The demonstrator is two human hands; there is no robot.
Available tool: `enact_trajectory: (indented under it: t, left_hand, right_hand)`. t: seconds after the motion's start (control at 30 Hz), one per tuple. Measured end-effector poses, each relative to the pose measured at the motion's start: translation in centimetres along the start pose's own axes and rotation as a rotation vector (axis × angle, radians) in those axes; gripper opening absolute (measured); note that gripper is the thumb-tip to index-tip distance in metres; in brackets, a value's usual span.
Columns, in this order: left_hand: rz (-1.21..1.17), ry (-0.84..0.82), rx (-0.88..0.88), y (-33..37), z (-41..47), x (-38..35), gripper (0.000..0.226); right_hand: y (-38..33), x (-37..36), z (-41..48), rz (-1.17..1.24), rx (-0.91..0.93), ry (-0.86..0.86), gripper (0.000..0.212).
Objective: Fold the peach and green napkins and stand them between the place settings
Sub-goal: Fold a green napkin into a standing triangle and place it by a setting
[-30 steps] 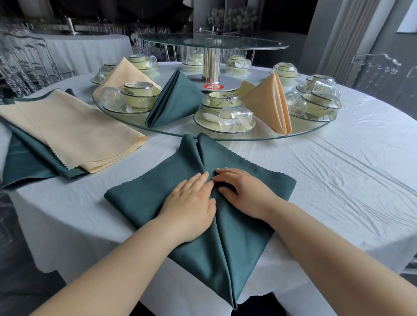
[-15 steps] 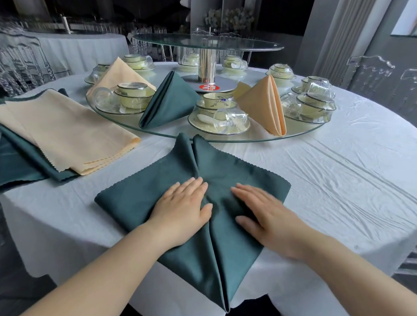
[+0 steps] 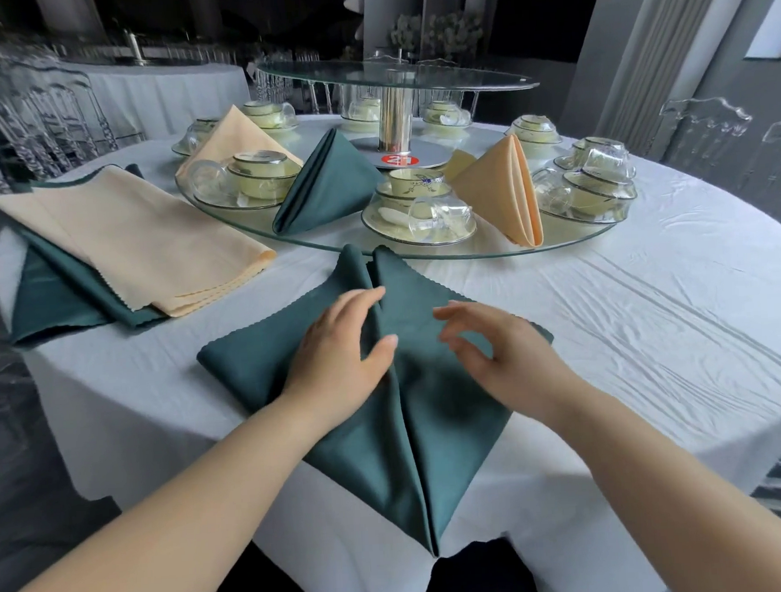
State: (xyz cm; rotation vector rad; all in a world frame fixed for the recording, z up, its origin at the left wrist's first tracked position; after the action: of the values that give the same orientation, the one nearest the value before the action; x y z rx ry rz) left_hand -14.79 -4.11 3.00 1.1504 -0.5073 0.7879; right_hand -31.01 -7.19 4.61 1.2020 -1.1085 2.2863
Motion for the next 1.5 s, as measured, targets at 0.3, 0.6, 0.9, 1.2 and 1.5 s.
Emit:
enact_trajectory:
  t: [0.3,0.6,0.9,1.2,1.5]
  left_hand:
    - [0.325,-0.268,0.153,-5.7,-2.7,4.3,0.045]
    - [0.566,-0.432,0.368,-9.4,-1.0,5.5,0.065]
    - [0.219,0.014,-0.006,-6.3,-3.7,7.0,0.054]
    - [0.364,-0.166,-0.466,-0.6,-10.0,-0.2,0.058]
    - [0.246,0.073,-0.598,1.8,-8.6,-0.3,0.043]
  right_hand:
    - [-2.7,-5.6,0.9,-0.252,0.096,-0.472,0.050]
    - [-2.9,-5.9,0.7,-0.353,0.109,-0.479,0.105]
    - [-2.2,-5.3,0.5,0.011,0.125,-0.189,0.061]
    - [-0.2,-1.7,-5.2,0.191,0.058,-0.102,0.029]
    - [0.1,-1.6,-7.8,-0.201,0.240,-0.046,0.038]
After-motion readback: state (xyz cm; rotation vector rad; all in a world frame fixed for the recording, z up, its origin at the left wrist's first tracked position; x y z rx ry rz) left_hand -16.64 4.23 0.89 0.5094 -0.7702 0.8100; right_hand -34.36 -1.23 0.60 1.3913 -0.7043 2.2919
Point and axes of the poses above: each hand's wrist, its own z-axis towards the middle knuckle, its own x-axis out of the back of the hand, y = z × x, the point moved 3 cm from there along z, towards the middle knuckle, and after that the axes turned 4 degrees about -y, right-handed, at the moved point
